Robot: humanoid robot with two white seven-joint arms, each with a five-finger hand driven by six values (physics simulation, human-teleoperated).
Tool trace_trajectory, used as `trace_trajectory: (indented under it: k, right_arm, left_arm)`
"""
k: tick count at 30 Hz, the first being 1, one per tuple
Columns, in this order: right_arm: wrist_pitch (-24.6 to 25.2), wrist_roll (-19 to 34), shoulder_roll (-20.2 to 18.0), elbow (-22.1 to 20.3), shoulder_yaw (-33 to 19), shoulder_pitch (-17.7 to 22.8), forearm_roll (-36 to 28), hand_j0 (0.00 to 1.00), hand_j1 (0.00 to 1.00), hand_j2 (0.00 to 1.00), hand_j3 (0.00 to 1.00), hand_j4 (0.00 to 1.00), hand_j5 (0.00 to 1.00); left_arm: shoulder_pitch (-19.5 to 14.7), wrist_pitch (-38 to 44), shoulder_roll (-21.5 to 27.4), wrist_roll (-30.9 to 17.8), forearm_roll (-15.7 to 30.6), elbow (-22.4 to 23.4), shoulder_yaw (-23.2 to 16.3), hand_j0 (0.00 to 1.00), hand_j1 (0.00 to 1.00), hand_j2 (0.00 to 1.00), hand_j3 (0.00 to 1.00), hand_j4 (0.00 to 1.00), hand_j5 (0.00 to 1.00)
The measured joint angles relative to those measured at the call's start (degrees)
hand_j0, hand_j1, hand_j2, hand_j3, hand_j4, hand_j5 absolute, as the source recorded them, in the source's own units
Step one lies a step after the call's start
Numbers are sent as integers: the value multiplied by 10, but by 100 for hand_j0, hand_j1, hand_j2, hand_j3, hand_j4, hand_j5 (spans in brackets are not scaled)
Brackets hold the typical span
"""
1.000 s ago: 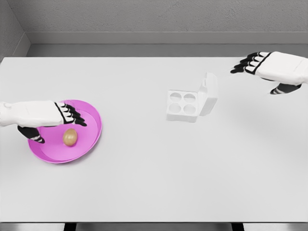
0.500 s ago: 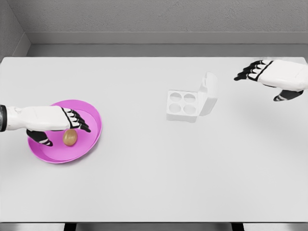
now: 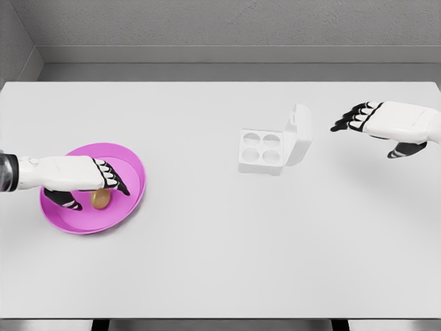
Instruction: Pack egg into the box and close the box lid
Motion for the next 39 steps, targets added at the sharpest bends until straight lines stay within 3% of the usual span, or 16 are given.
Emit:
trace_trajectory:
  k: [19,23,39]
  right_arm:
    - [0,0,-1,3,2,4,0,100,100,100,100,100,100]
    - [0,0,-1,3,7,4,0,100,100,100,100,100,100]
    - [0,0,-1,4,15,4,1,100,100,100,100,100,100]
  left_arm:
    - [8,0,-13,-1,-1,18,0,82,82,82,82,82,82]
    - [8,0,-12,-1,-1,17,0,74,74,74,74,74,74]
    - [12,0,-13,-3,-3,16,-1,70,70,70,70,70,70]
